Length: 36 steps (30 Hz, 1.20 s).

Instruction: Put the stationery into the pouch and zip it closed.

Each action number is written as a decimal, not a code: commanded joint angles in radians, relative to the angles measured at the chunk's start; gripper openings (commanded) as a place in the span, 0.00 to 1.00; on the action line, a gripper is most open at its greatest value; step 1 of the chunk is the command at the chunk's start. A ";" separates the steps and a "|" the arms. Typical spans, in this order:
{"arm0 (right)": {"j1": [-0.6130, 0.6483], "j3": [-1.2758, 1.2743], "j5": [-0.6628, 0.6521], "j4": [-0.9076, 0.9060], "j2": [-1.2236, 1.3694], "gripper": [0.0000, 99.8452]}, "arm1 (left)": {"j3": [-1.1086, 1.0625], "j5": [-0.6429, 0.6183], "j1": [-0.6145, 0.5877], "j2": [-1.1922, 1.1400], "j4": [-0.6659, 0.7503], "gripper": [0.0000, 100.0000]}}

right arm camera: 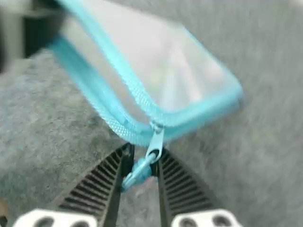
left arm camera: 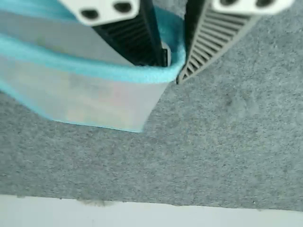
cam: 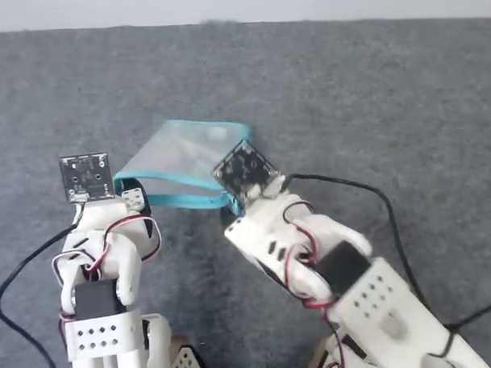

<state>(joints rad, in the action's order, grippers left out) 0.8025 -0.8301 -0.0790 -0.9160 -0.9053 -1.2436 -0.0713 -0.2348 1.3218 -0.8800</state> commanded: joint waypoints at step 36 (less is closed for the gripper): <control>0.294 0.368 -0.295 -0.410 0.062 0.53 | -0.005 0.123 0.203 -0.008 -0.037 0.01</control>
<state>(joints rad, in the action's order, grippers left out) 1.1001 -0.5309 -0.3000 -1.2520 -0.8270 -1.2559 0.0468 -0.0230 1.3295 -0.9183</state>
